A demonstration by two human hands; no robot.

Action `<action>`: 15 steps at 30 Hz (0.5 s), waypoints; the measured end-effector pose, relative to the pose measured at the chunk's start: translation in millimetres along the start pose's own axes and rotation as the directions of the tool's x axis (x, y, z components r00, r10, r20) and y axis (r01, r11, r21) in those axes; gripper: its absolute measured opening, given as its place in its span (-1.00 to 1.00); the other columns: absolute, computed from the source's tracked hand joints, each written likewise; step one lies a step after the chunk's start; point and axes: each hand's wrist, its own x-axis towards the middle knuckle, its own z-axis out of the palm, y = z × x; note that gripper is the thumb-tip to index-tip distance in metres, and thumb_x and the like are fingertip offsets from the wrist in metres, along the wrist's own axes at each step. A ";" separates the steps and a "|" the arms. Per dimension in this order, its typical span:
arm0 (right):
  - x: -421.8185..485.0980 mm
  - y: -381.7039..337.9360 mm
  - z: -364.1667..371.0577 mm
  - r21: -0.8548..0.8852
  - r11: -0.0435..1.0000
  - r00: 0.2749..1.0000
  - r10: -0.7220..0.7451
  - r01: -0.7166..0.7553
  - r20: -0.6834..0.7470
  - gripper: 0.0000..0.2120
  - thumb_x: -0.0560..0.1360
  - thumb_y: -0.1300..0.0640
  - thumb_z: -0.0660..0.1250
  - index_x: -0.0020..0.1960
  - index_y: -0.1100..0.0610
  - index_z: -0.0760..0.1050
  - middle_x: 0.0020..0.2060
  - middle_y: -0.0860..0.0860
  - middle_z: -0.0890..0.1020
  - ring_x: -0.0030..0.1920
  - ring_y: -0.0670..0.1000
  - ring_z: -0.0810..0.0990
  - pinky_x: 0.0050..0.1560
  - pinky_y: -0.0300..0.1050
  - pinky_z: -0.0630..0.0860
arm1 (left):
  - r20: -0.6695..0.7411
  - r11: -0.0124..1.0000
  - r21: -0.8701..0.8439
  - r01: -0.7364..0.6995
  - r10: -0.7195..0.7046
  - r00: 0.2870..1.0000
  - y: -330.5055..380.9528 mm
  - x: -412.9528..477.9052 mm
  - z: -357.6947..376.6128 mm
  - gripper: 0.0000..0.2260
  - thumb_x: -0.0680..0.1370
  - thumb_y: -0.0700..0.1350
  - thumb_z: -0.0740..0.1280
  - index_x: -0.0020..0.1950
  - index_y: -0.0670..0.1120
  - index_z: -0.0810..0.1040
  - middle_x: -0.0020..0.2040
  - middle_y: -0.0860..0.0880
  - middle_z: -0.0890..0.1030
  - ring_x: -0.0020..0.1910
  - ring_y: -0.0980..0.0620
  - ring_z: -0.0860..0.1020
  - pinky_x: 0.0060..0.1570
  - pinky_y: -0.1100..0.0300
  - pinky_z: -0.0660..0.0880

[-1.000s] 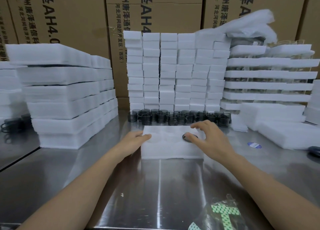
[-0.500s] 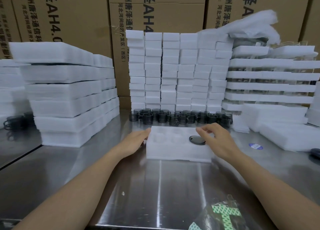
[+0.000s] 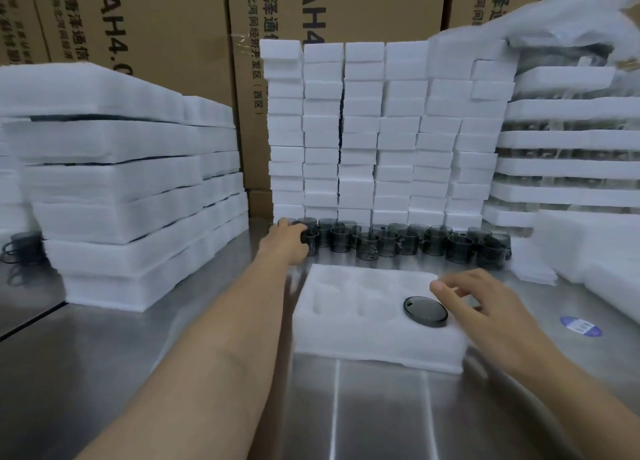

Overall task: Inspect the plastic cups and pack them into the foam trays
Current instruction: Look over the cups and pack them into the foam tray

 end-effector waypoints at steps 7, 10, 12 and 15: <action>-1.0 -3.9 -1.6 -0.016 1.000 0.999 -0.006 0.007 0.032 -0.64 0.56 -0.42 0.15 0.06 -0.26 0.61 0.07 -0.27 0.56 0.07 -0.26 0.54 0.04 -0.19 0.43 | -0.074 1.000 -0.013 -0.002 0.001 0.997 -6.1 7.7 6.5 -0.83 0.64 0.11 0.45 0.03 0.04 0.57 0.21 -0.06 0.59 0.18 -0.11 0.55 0.20 -0.12 0.60; -2.0 -9.5 -3.2 -0.019 1.000 0.999 -0.001 0.002 0.049 -0.65 0.54 -0.43 0.14 0.03 -0.29 0.59 0.04 -0.26 0.56 0.02 -0.28 0.56 0.02 -0.28 0.40 | -0.033 0.998 -0.066 0.011 -0.014 0.999 -12.5 -4.0 1.9 -0.71 0.59 0.21 0.47 -0.08 0.03 0.53 -0.04 -0.02 0.63 -0.04 -0.03 0.55 0.01 0.02 0.58; -2.8 -13.6 -4.5 -0.019 1.000 0.998 0.008 -0.007 0.062 -0.71 0.57 -0.39 0.17 0.03 -0.29 0.58 0.04 -0.24 0.55 0.00 -0.27 0.56 -0.01 -0.33 0.38 | -0.054 0.992 -0.121 0.025 -0.032 0.998 -18.0 -19.6 -2.2 -0.69 0.55 0.20 0.52 -0.09 0.00 0.54 -0.10 -0.01 0.64 -0.10 -0.02 0.58 -0.08 0.05 0.55; -4.1 -20.7 -7.2 -0.023 0.999 0.997 0.025 -0.023 0.070 -0.73 0.62 -0.30 0.21 0.09 -0.20 0.60 0.05 -0.22 0.55 -0.01 -0.22 0.56 -0.05 -0.35 0.37 | -0.105 0.947 -0.322 0.024 -0.061 0.993 -22.1 -55.4 -5.9 -0.67 0.48 0.09 0.59 0.09 0.04 0.53 0.03 0.01 0.63 -0.01 -0.03 0.59 0.03 -0.02 0.62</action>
